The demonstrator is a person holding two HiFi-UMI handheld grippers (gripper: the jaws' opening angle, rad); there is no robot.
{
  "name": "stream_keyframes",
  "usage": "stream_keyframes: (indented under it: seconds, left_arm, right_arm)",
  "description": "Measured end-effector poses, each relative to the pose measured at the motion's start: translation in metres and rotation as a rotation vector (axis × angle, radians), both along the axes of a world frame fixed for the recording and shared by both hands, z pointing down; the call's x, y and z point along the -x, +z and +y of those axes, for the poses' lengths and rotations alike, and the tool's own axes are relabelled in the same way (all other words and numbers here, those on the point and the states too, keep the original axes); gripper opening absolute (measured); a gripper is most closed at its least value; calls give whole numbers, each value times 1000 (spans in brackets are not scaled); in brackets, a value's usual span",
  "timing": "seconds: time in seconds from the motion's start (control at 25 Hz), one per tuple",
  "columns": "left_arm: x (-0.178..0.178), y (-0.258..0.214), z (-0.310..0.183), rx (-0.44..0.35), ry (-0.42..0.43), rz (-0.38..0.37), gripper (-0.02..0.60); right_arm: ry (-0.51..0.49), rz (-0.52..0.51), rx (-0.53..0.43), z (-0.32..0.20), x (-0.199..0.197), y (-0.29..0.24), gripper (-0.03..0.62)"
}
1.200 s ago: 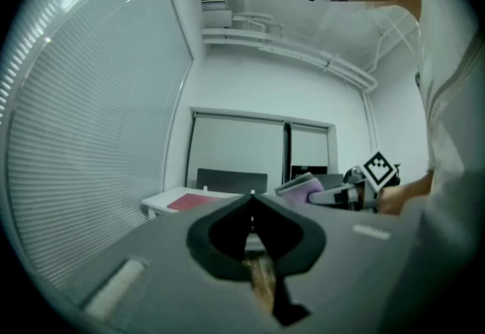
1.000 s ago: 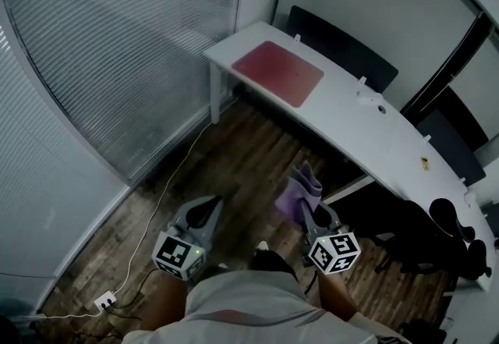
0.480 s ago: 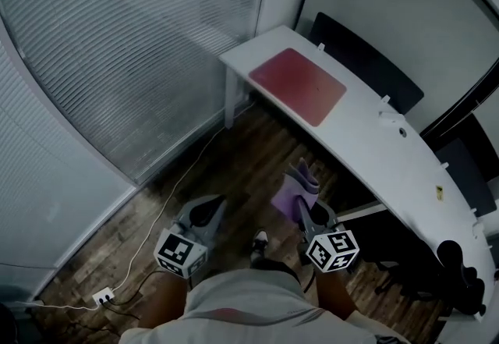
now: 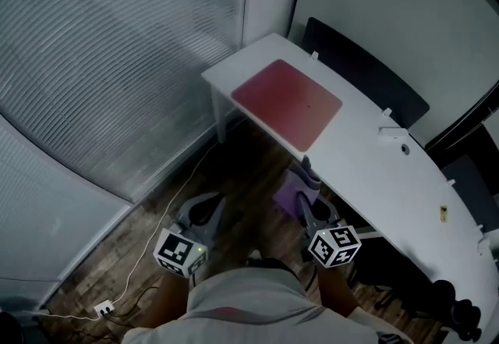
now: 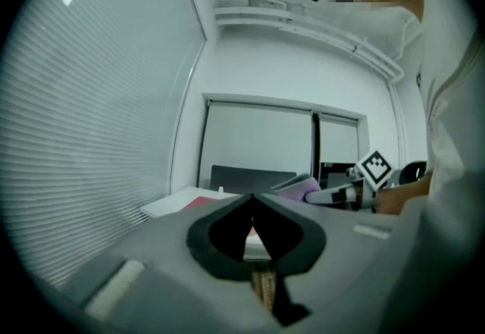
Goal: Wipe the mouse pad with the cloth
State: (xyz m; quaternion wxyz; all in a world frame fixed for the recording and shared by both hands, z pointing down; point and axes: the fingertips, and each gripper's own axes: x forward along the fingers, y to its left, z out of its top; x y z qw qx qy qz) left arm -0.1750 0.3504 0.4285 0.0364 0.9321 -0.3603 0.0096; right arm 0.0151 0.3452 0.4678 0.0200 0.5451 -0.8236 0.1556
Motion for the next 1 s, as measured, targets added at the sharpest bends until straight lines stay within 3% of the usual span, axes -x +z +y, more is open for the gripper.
stream_keyframes:
  seconds: [0.16, 0.48, 0.72, 1.0]
  left_arm:
    - [-34, -1, -38, -15, 0, -22, 2]
    - [-76, 14, -110, 32, 42, -42, 2]
    - [-81, 14, -195, 51, 119, -36, 2]
    - [-52, -12, -325, 103, 206, -32, 2]
  right_arm:
    - [-11, 1, -7, -42, -34, -2, 49]
    - [57, -28, 26, -108, -85, 13, 49]
    - [114, -24, 64, -178, -82, 18, 49]
    - [210, -10, 116, -287, -51, -6, 49]
